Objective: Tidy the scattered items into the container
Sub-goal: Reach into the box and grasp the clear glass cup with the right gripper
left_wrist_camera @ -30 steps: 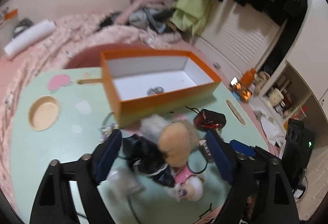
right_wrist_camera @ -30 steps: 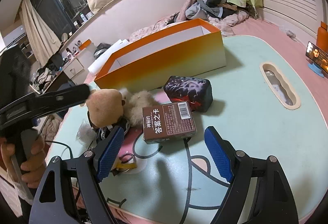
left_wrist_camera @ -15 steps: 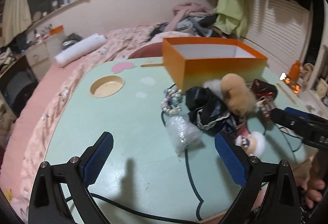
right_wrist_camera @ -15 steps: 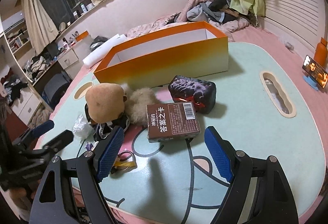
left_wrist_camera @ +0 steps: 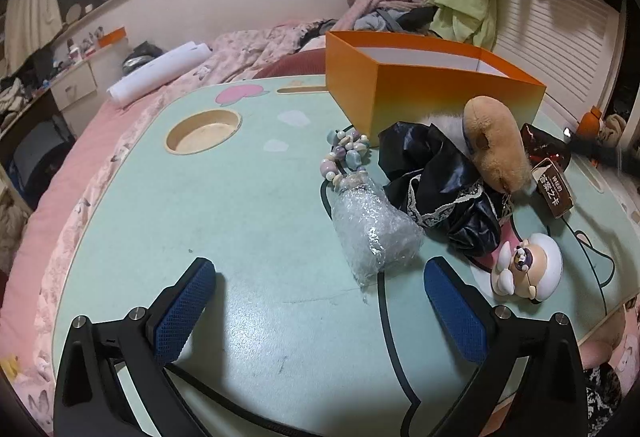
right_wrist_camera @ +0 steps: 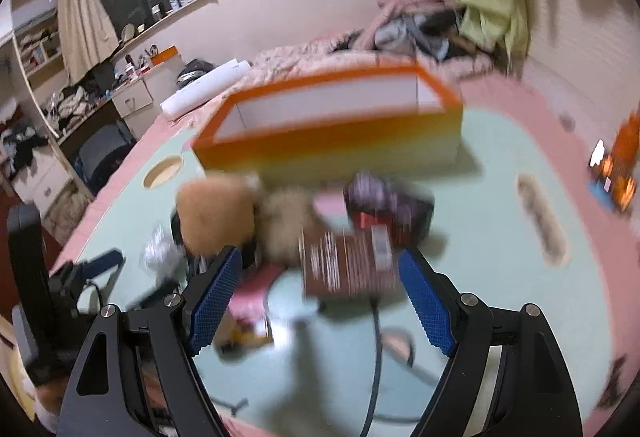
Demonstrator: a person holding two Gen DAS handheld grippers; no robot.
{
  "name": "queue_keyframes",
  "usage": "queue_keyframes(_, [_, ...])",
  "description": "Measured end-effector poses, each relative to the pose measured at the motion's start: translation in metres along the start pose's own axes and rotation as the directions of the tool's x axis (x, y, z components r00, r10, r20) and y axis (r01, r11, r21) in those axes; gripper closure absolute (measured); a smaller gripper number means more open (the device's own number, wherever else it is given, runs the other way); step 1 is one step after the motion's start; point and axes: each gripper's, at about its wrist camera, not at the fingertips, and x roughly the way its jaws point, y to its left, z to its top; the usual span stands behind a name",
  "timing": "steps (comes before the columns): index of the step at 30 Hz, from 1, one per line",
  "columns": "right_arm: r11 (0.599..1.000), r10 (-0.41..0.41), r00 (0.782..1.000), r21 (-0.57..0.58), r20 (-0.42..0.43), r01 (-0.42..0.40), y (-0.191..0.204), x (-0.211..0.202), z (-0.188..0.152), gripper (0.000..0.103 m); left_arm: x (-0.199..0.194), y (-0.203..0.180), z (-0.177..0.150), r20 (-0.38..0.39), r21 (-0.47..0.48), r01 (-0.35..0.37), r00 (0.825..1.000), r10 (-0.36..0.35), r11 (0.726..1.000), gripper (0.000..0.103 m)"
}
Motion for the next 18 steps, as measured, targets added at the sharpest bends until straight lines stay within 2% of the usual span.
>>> queue_keyframes(4, [0.995,-0.068,0.997,-0.065,0.026,0.070,0.017,0.000,0.066,0.022,-0.001,-0.001,0.000,0.001,0.002,-0.001,1.000,0.001,1.000,0.000])
queue_keyframes(6, [0.993,-0.095,0.994,-0.079,-0.049,0.091,0.022,0.024,0.098,0.022,-0.001,-0.001,0.000,0.001,0.003,-0.001,1.000,0.001,1.000,0.000])
queue_keyframes(8, [0.991,-0.116,0.986,-0.084,-0.116,0.107,0.025,0.049,0.114,0.022,-0.001,-0.001,-0.001,0.001,0.002,0.000,1.000,0.000,1.000,0.000])
queue_keyframes(12, [0.985,-0.160,0.967,-0.091,-0.197,0.144,0.034,0.089,0.121,0.022,-0.003,-0.002,0.001,0.002,0.004,0.002,1.000,-0.002,1.000,0.000])
queue_keyframes(18, [0.981,-0.165,0.958,-0.137,-0.234,0.136,0.054,0.108,0.110,0.022,-0.002,-0.002,0.001,0.002,0.005,0.004,1.000,-0.005,1.000,0.000])
